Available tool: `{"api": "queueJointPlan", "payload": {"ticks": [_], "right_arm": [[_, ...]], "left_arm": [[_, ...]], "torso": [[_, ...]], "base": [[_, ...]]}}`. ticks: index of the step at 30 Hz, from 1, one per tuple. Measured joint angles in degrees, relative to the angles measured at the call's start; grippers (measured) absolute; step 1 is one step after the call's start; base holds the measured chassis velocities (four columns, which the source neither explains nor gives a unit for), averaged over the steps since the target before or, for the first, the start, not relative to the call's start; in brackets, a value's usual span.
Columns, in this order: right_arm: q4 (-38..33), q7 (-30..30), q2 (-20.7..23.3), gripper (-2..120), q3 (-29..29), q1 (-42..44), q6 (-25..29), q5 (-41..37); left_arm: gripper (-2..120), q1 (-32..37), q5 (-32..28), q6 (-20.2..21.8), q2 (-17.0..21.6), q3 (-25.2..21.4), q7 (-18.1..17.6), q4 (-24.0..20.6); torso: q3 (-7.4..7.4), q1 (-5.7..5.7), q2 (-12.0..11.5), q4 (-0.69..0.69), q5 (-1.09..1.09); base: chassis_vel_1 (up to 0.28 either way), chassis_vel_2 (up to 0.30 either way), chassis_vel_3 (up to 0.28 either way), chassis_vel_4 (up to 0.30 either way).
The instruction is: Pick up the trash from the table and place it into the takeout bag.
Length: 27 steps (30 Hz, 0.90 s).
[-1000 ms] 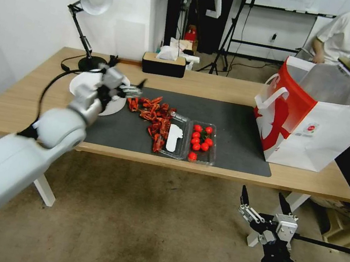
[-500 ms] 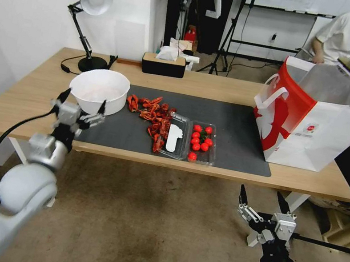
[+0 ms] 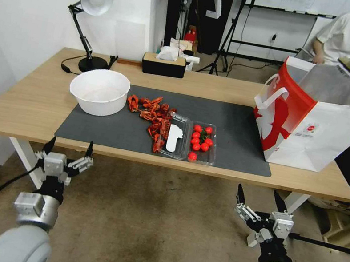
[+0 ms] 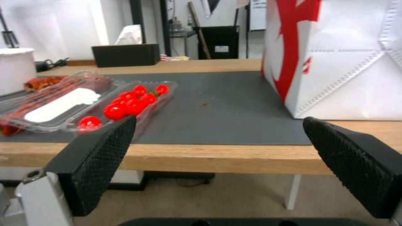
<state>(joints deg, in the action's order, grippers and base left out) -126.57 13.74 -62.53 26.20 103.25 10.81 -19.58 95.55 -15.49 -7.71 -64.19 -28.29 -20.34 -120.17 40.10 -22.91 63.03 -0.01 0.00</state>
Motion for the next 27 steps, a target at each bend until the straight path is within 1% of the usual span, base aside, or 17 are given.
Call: {"api": "queueJointPlan", "payload": {"ticks": [5, 7, 9, 18, 27], "right_arm": [[0.53, -2.69, 0.51, 100, -0.09, -0.44, 0.05, -1.09], [0.97, -5.52, 1.04, 100, -0.09, -0.87, 0.05, -2.25], [1.2, -6.41, 1.12, 100, -0.09, -1.16, 0.05, -2.61], [1.4, -8.74, 0.76, 100, -0.09, -1.79, 0.04, -4.34], [1.64, -8.81, -0.01, 100, 0.34, -1.85, 0.07, -4.58]], "left_arm": [[100, -0.27, 0.02, -0.09, -0.34, 0.9, -0.13, 1.2], [100, -0.29, -0.04, -0.27, -0.47, 1.12, -0.15, 1.78], [100, -0.28, -0.11, -0.39, -0.56, 1.1, -0.14, 1.89], [100, -0.34, -1.74, -1.62, -0.34, 1.96, -0.01, 3.15], [100, -1.84, -3.24, -1.87, -0.04, 2.15, 0.13, 3.81]], "torso": [[0.0, 0.0, 0.0, 0.0, 0.0], [0.0, -0.01, 0.0, 0.01, 0.0], [0.0, -0.01, 0.0, 0.01, 0.0], [0.0, -0.01, 0.0, 0.01, 0.0], [0.0, -0.01, 0.0, 0.01, 0.0]], "base": [[0.0, 0.0, 0.0, 0.0], [0.0, 0.0, 0.0, 0.0], [0.0, 0.0, 0.0, 0.0], [0.0, 0.0, 0.0, 0.0], [0.0, 0.0, 0.0, 0.0]]}}
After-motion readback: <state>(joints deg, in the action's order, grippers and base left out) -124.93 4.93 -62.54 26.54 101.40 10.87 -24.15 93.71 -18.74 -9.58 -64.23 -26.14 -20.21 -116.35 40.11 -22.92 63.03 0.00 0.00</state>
